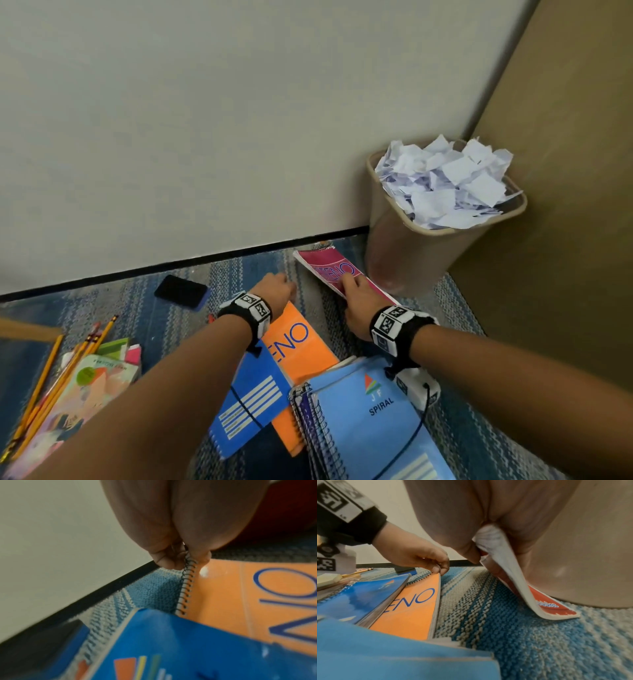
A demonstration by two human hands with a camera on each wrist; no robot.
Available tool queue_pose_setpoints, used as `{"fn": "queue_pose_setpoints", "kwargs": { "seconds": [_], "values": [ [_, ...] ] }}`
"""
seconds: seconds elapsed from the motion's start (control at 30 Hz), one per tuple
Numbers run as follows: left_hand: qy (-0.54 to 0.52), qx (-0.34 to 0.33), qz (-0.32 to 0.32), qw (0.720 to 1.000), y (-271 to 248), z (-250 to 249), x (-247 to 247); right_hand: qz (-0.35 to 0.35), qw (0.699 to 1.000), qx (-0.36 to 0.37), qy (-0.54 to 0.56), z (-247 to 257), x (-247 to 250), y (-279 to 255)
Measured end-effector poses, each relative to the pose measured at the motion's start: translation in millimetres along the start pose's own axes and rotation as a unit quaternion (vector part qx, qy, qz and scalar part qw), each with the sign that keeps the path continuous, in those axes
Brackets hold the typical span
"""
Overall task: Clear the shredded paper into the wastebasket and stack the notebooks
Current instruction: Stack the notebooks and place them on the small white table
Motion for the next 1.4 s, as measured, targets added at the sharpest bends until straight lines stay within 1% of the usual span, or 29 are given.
{"fn": "queue_pose_setpoints", "kwargs": {
  "seconds": [0.07,0.1,0.13,0.17,0.2,0.23,0.3,0.4,0.43,0.47,0.53,0.57,0.63,0.67,0.7,0.73,0.8,0.83,0.9,0.97,1.03,1.1,1.17,1.2,1.23,1.27,1.3,1.37,1.4],
  "values": [
    [0.044,-0.01,0.016,0.999,-1.6,-1.8,-3.8,-0.002,1.0,-0.002,-0.003,0.8,3.0,-3.9],
    [0.045,-0.015,0.015,0.999,-2.8,-1.2,-3.8,0.002,1.0,-0.002,-0.004,2.0,2.8,-4.5],
    [0.021,-0.015,-0.003,1.0,-4.2,0.5,-1.2,0.007,1.0,-0.002,-0.009,2.3,2.6,-4.5],
    [-0.019,-0.004,-0.037,0.999,-3.8,1.0,6.6,0.007,1.0,-0.003,-0.016,-0.8,4.8,-5.5],
    [-0.073,0.023,-0.076,0.994,-4.8,8.7,13.4,0.01,1.0,0.002,-0.026,-0.4,5.5,-4.9],
    [-0.132,0.052,-0.119,0.983,-6.0,15.4,21.2,0.017,0.999,0.007,-0.033,-1.6,5.0,-4.3],
    [-0.224,0.09,-0.197,0.95,-7.2,21.8,39.6,0.047,0.998,0.02,-0.043,-5.5,0.3,-6.8],
    [-0.279,0.091,-0.245,0.924,-8.2,11.5,70.8,0.075,0.996,0.012,-0.046,-14.3,-6.0,-14.0],
    [-0.296,0.093,-0.278,0.909,-11.9,8.7,83.7,0.077,0.996,0.013,-0.048,-16.1,-7.1,-16.5],
    [-0.31,0.094,-0.326,0.888,-17.3,6.6,99.8,0.076,0.996,0.016,-0.052,-17.9,-6.4,-18.9],
    [-0.324,0.073,-0.423,0.843,-30.2,-5.4,138.1,0.071,0.996,0.019,-0.057,-24.5,-3.0,-23.8],
    [-0.325,0.045,-0.457,0.827,-36.9,-18.7,160.2,0.069,0.996,0.016,-0.059,-29.6,-1.7,-26.6],
    [-0.327,-0.036,-0.498,0.802,-47.3,-54.7,207.5,0.072,0.995,0.014,-0.068,-40.9,-0.3,-33.1],
    [-0.321,-0.081,-0.509,0.795,-51.5,-74.9,229.6,0.076,0.995,0.014,-0.07,-46.5,-1.4,-37.3],
    [-0.314,-0.123,-0.506,0.794,-52.2,-95.2,249.9,0.076,0.994,0.012,-0.071,-52.5,-1.2,-40.7],
    [-0.321,-0.157,-0.479,0.802,-47.5,-113.0,264.1,0.076,0.994,0.011,-0.072,-58.2,-1.2,-44.4],
    [-0.353,-0.195,-0.395,0.826,-33.7,-139.4,276.2,0.072,0.995,0.008,-0.072,-67.9,-2.5,-50.8],
    [-0.35,-0.201,-0.371,0.836,-29.6,-146.3,276.0,0.072,0.995,0.005,-0.072,-72.5,-3.0,-53.3],
    [-0.336,-0.201,-0.372,0.842,-31.8,-146.2,265.8,0.08,0.994,-0.006,-0.071,-82.2,-5.7,-59.4],
    [-0.319,-0.173,-0.406,0.839,-39.8,-131.4,249.1,0.092,0.993,-0.019,-0.072,-91.5,-9.7,-63.4],
    [-0.298,-0.117,-0.416,0.851,-45.1,-109.6,223.6,0.11,0.991,-0.034,-0.065,-96.2,-14.2,-66.5],
    [-0.295,-0.045,-0.376,0.877,-41.0,-79.2,182.6,0.11,0.991,-0.042,-0.056,-95.3,-17.4,-64.8],
    [-0.277,0.047,-0.295,0.913,-33.5,-40.1,126.1,0.077,0.996,-0.041,-0.036,-88.9,-16.3,-56.6],
    [-0.246,0.1,-0.235,0.935,-32.7,-19.9,93.4,0.057,0.997,-0.04,-0.026,-84.4,-14.6,-50.9],
    [-0.21,0.154,-0.172,0.95,-37.3,-0.1,61.2,0.042,0.998,-0.038,-0.023,-80.6,-14.7,-44.8],
    [-0.172,0.215,-0.117,0.954,-46.7,24.2,29.0,0.033,0.998,-0.037,-0.031,-75.7,-15.8,-39.6],
    [-0.147,0.278,-0.08,0.946,-61.7,47.6,4.5,0.034,0.997,-0.04,-0.049,-72.4,-19.3,-33.9],
    [-0.147,0.385,-0.026,0.911,-96.0,94.7,-41.6,0.054,0.992,-0.057,-0.097,-65.1,-29.4,-25.1],
    [-0.157,0.415,-0.007,0.896,-109.6,112.5,-61.0,0.068,0.988,-0.067,-0.125,-63.0,-36.4,-20.8]
  ]
}}
Point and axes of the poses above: each hand's wrist, its own y-axis towards the middle knuckle, its own x-axis out of the back of the hand, z = x × y, the point moved 7 cm from there along y, towards the middle knuckle, and after that the axes turned 2 degrees about -y, right-handed, at the moved point
